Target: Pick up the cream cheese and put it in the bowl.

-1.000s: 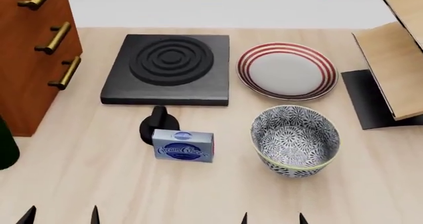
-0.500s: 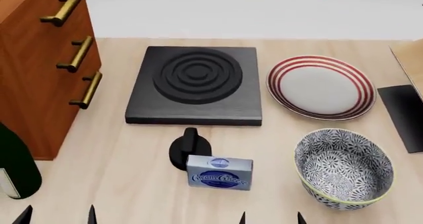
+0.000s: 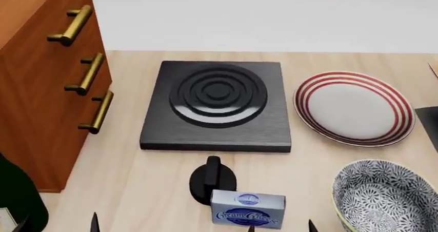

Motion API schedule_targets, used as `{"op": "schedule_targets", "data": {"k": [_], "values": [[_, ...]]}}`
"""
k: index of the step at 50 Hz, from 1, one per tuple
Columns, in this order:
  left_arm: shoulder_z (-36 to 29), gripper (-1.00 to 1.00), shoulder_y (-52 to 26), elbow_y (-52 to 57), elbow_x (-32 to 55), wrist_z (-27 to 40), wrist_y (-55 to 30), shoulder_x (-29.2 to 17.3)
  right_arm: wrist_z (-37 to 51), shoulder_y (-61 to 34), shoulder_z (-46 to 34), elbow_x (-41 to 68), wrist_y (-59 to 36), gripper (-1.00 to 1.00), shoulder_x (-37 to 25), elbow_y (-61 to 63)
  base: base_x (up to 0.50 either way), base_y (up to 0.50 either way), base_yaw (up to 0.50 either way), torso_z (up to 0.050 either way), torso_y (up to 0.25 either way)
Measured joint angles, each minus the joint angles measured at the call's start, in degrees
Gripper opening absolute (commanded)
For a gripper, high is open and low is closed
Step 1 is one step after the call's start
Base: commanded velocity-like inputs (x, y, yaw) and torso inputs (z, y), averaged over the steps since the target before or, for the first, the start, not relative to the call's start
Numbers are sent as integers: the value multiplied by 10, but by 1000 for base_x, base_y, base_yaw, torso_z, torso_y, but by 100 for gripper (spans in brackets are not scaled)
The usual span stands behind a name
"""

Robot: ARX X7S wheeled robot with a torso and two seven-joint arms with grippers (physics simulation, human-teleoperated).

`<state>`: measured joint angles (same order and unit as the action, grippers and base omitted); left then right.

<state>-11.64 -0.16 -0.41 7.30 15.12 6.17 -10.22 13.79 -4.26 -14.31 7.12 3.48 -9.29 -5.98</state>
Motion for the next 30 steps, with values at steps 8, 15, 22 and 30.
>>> {"op": "schedule_targets", "data": {"k": [8,15,22,30], "values": [[-3,100,0,1,1,2,1,-2,2,0,-1,5,-1,100,-2,3,202,0,0,0,0],[-5,100,0,1,2,5,2,-4,4,-1,-4,7,-2,100,-4,4,202,0,0,0,0],[-8,100,0,0,3,6,2,-5,5,-1,-6,9,-3,100,-6,4,201,0,0,0,0],[-11,100,1,2,4,9,2,-8,8,-1,-8,10,-5,100,-9,7,202,0,0,0,0]]}}
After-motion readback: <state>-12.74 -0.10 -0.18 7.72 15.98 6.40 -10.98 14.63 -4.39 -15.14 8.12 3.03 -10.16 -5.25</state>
